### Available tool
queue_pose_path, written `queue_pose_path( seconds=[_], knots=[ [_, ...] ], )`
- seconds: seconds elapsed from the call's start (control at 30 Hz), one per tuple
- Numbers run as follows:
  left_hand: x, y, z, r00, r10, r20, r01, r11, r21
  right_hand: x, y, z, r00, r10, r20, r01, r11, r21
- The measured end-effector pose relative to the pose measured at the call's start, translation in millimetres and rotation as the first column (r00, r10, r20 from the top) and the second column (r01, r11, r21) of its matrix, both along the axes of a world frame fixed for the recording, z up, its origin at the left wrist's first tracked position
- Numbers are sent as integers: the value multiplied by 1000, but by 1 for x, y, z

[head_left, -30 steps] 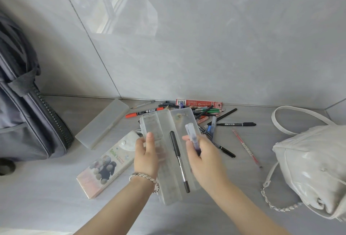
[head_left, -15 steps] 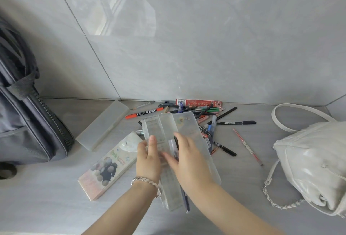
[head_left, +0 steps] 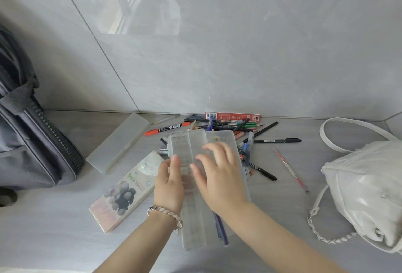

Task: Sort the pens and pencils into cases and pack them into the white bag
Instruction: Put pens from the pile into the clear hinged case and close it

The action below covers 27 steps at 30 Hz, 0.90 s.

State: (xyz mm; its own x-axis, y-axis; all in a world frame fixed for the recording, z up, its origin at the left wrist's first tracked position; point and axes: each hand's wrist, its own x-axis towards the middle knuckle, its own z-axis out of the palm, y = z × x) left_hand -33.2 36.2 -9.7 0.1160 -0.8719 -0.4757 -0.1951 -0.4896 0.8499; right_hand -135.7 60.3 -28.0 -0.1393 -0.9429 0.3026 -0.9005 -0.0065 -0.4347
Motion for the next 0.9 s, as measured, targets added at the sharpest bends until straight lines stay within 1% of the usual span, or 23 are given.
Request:
queue_pose_path(
  seconds=[0.07, 0.17, 0.33, 0.37, 0.43, 0.47, 0.5, 0.57, 0.63, 0.7, 0.77, 0.83, 0.9],
  knots=[
    [-3, 0, -1, 999, -41, -3, 41, 999, 20, -2, -10, -4, 999, -49, -2, 49, 999, -5],
    [-6, -2, -6, 1000, -18, -9, 18, 998, 52, -6, -23, -7, 998, -40, -46, 42, 999, 29],
    [-3, -10, -9, 1000, 8, 10, -9, 997, 77, -11, -18, -7, 990, 138, 15, -139, 988, 63],
    [-3, -13, -9, 1000, 1, 13, -2, 997, 75, -15, -18, -4, 986, 160, 53, -163, 985, 59],
    [-1, -18, -10, 1000, 4, 18, -5, 997, 78, -29, -25, 1, 970, 131, 206, -151, 985, 83],
    [0, -22, -11, 1000, 10, 24, -12, 997, 80, -40, -31, -1, 960, 65, 272, -103, 987, 126],
    [1, -26, -11, 999, 18, 30, -21, 996, 84, -53, -36, -6, 956, -22, 293, -29, 985, 171],
    [5, -33, -10, 999, 20, 47, -24, 996, 88, -81, -48, -24, 954, -186, 236, 116, 953, 281],
    [10, -38, -11, 998, 31, 51, -36, 995, 96, -96, -58, -42, 952, -253, 173, 159, 889, 428],
    [15, -41, -12, 998, 42, 48, -48, 993, 109, -97, -65, -55, 960, -246, 133, 137, 828, 543],
    [18, -43, -13, 998, 45, 49, -50, 991, 121, -93, -70, -59, 976, -210, 53, 134, 778, 614],
    [20, -43, -9, 997, 46, 57, -53, 990, 128, -92, -72, -56, 987, -161, -24, 141, 773, 619],
    [24, -44, -6, 997, 50, 66, -58, 990, 130, -94, -68, -47, 987, -154, -52, 155, 796, 585]
  ],
)
